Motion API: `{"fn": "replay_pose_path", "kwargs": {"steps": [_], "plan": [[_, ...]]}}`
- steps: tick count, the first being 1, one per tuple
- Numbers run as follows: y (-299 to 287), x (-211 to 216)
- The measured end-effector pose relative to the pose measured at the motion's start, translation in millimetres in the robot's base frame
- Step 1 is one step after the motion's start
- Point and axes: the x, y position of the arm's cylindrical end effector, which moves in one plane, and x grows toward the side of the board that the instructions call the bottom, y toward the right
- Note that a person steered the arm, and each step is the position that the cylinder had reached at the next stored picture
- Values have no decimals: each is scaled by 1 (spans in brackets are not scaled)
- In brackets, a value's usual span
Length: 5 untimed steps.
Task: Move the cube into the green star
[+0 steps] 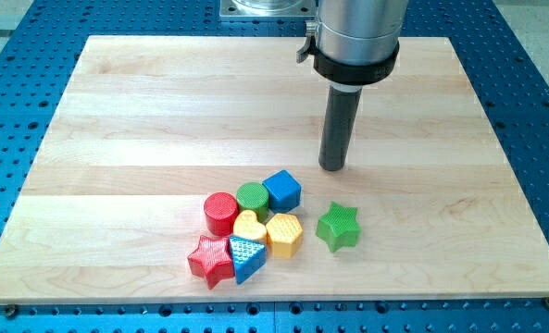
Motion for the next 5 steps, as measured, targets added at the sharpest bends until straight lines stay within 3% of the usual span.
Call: {"fn": "replay_pose_path", "kwargs": {"steps": [3,5], "plan": [[8,22],[77,43]]}}
